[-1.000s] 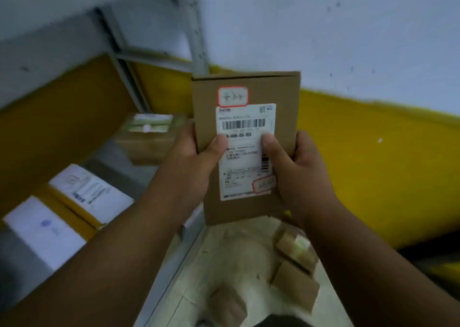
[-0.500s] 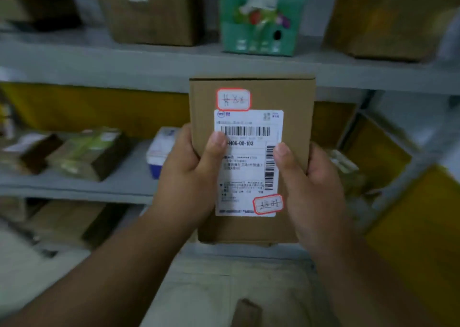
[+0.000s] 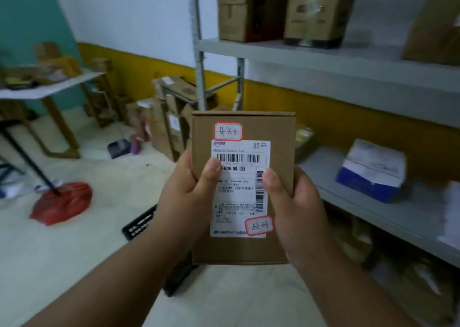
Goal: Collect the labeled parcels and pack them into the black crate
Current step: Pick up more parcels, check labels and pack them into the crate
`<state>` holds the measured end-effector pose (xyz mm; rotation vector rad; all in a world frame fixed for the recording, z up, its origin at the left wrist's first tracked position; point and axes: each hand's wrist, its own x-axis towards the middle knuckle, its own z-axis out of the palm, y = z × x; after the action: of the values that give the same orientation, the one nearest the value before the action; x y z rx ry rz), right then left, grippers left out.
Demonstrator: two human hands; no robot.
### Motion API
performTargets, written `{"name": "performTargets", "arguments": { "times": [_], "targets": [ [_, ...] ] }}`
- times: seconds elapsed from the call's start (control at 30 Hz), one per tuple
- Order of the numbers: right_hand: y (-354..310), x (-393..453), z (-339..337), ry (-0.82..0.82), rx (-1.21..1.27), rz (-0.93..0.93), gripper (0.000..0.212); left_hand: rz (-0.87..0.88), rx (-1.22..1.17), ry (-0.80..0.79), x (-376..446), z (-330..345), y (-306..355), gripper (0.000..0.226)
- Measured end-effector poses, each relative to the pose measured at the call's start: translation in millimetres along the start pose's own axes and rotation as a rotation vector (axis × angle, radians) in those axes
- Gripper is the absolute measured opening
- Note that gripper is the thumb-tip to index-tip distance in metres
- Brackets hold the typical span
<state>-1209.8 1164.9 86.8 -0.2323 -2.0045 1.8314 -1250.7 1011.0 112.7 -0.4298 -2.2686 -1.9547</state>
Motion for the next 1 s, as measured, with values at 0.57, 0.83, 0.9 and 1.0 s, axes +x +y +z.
{"name": "performTargets", "arguments": {
  "times": [0.57,0.83,0.9,1.0],
  "targets": [
    [67,82,313,-0.285,-0.174,0.092,0.044,-0.36,0.084,0.291,82,-238,-146,0.036],
    [109,193,389,-0.33,-0.189,0.174,0.041,-0.428,0.172,0.24,204,-273,-204,0.041],
    [119,215,403,-0.34,-0.233,0.185,0.03,-0.442,0.187,0.217,228,-282,-218,0.042],
    [142,246,424,-0.306,-0.322,0.197,0.032,-0.426,0.223,0.139,263,-297,-245,0.048]
  ]
}}
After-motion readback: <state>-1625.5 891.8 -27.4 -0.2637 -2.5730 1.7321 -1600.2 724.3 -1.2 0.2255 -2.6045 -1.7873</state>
